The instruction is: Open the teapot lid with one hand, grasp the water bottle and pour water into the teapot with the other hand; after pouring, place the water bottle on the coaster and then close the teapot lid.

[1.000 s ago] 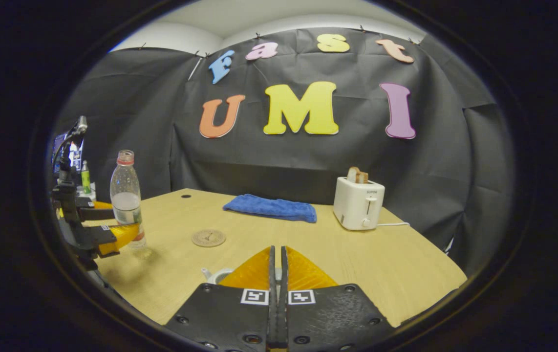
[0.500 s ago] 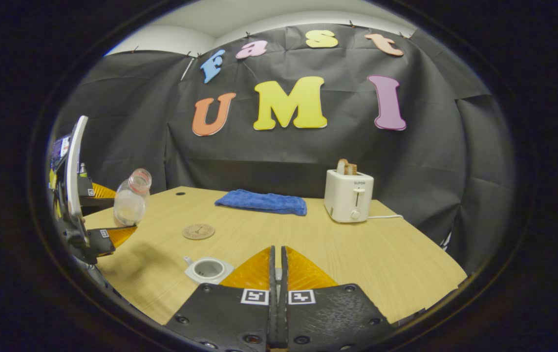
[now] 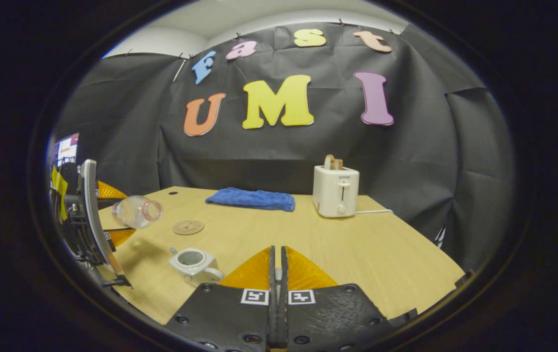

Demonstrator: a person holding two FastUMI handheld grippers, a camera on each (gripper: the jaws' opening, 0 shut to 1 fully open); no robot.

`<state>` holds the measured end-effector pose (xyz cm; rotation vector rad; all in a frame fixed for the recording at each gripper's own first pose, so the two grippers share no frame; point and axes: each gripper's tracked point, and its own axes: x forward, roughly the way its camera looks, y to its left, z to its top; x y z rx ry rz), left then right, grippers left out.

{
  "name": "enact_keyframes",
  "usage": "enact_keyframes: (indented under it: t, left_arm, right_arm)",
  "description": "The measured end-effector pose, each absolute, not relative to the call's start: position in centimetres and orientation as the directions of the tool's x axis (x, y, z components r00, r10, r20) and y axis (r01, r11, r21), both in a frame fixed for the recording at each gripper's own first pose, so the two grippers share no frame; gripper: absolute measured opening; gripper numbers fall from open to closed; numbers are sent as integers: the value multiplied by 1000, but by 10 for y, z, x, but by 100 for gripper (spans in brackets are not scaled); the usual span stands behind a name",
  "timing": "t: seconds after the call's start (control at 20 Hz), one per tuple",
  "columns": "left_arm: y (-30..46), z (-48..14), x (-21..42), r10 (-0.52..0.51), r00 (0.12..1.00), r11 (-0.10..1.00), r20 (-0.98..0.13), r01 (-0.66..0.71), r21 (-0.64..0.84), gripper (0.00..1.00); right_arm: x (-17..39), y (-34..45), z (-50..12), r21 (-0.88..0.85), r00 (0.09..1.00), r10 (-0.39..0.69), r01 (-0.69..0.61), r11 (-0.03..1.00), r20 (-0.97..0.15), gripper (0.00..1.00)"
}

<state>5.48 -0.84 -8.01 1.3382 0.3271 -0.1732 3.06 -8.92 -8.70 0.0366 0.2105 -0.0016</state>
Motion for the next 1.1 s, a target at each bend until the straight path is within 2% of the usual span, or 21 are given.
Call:
enact_keyframes:
  t: [0.35,1.1]
  left_arm:
    - [-15,-76,57,79,949,46,-305,302,952,74]
    - [-24,-72,58,79,952,-155,-295,304,940,74]
  right_arm:
    - [29,-97,-86,41,980,-9,17,999,-197,0]
    - [28,-104,-90,42,980,-19,28,999,-198,0]
